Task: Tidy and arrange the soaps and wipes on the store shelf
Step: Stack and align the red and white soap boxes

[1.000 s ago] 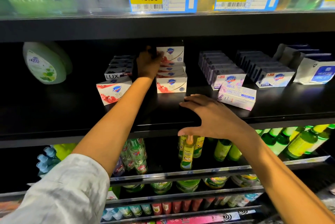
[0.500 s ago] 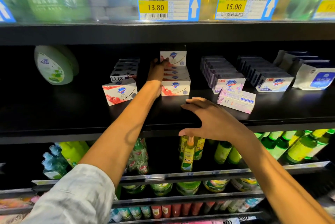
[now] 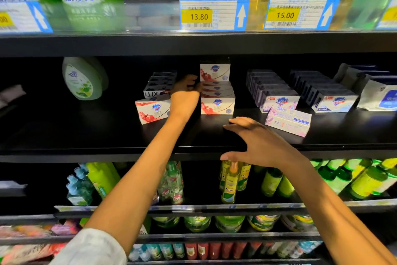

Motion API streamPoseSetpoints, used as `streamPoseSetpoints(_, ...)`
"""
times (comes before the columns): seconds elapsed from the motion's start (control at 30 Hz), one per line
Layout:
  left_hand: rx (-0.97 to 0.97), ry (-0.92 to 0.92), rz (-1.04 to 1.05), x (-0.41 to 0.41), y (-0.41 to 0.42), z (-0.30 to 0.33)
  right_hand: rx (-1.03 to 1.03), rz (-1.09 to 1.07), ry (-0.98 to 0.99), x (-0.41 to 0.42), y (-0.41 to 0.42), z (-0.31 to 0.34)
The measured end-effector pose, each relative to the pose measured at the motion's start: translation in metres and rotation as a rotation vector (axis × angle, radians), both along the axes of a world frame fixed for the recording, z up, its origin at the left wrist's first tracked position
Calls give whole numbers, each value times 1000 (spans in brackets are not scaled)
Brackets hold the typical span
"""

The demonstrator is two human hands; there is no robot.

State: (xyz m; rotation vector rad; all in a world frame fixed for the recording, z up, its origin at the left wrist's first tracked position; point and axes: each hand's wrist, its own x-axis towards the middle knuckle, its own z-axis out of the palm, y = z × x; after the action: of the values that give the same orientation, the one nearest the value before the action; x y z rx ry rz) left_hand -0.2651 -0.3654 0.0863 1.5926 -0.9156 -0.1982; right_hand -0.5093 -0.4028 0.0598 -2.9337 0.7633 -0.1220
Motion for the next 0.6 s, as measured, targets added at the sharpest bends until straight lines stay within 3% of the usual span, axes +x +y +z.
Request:
streamPoseSetpoints(0.23, 15, -382, 292, 26, 86, -19, -20, 4, 21, -1, 1, -2)
streamPoseSetpoints(0.43, 126, -528, 417, 54, 122, -28, -37, -21, 38, 0, 4, 1)
streamPoseSetpoints(0.5, 157, -521, 437, 63, 127, -28, -36, -26, 41, 0, 6, 2)
streamPoseSetpoints(0.6, 211, -318, 352, 78, 130, -28, -36, -37, 41, -1, 7, 2)
